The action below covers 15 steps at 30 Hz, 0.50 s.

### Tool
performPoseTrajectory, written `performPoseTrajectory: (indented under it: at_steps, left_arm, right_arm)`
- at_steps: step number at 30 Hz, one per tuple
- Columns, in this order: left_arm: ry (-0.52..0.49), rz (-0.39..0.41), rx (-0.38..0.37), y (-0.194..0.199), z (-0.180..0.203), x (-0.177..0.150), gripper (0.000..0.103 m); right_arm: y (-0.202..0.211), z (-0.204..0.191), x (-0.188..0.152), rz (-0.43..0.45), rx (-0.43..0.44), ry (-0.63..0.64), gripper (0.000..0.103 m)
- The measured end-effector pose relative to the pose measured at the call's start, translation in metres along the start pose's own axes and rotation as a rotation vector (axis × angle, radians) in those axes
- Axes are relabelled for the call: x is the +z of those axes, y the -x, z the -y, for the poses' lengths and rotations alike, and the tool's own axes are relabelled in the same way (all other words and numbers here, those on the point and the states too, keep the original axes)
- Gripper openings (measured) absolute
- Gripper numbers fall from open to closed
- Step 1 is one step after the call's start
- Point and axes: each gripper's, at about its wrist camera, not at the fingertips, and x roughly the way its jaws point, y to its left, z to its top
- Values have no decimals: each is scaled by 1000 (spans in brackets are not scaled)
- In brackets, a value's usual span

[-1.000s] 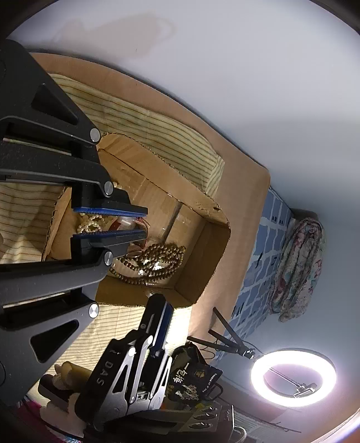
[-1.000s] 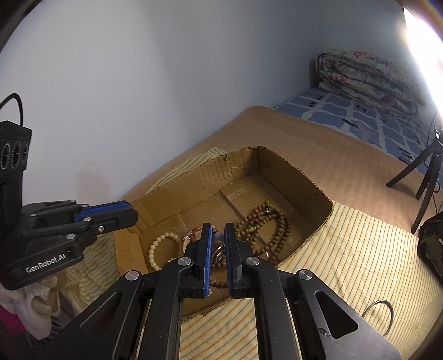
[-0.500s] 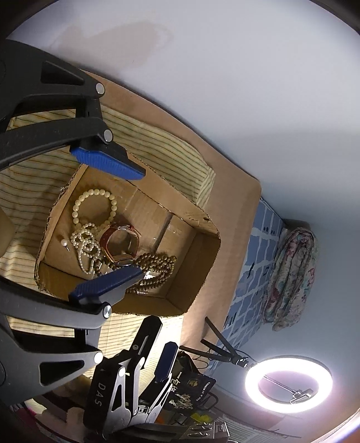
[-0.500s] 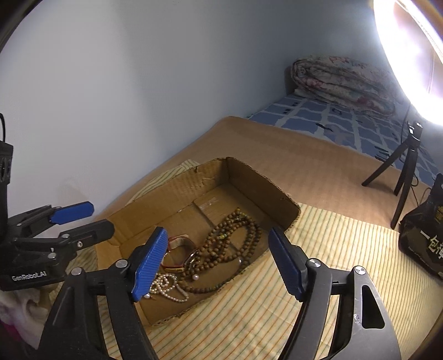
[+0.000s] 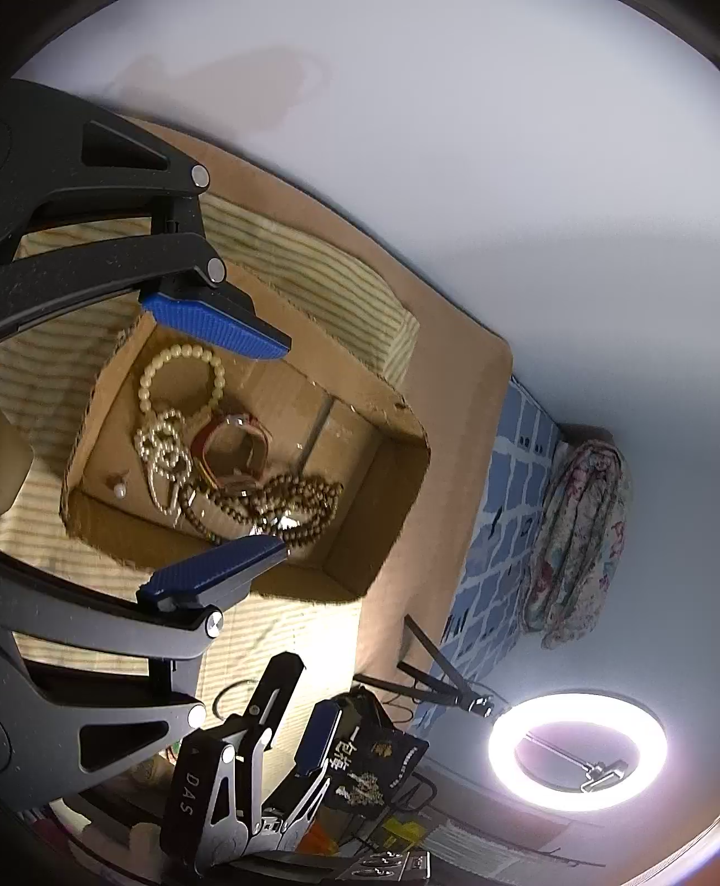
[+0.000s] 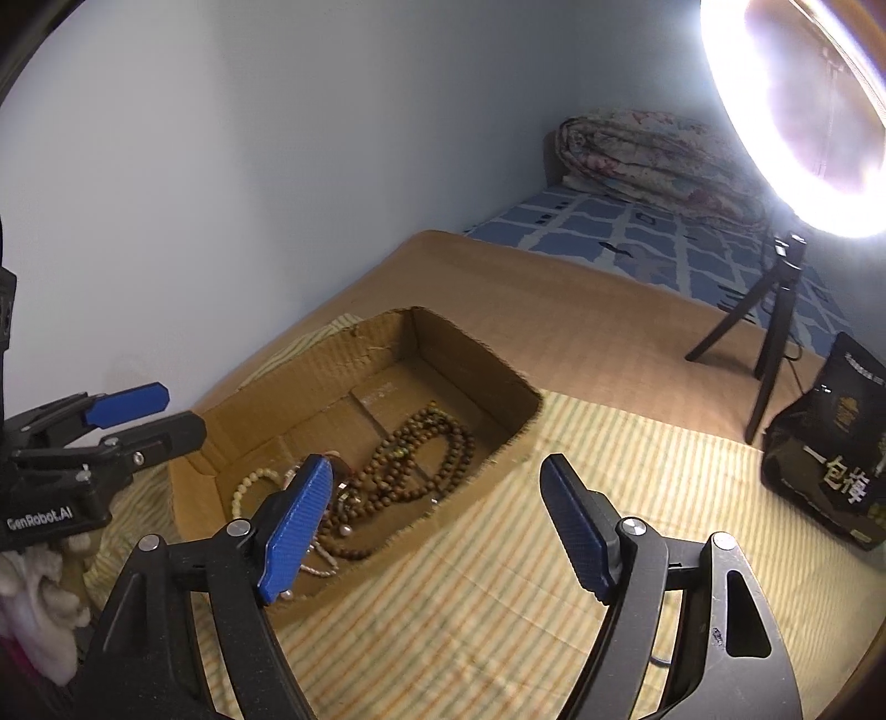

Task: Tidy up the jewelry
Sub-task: 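Withdraw both open tools from the box back over the cloth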

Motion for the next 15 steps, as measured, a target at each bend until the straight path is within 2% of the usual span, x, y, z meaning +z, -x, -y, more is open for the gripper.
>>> performPoseTrajectory:
  at_steps: [9, 15]
  left_arm:
    - [-31, 3, -58, 1, 30, 3, 68]
    - [-56, 1, -96, 2, 52, 3, 68]
  right_arm:
    - [31, 36, -12, -2, -41, -50, 77]
    - [52, 61, -22, -5, -99, -62, 77]
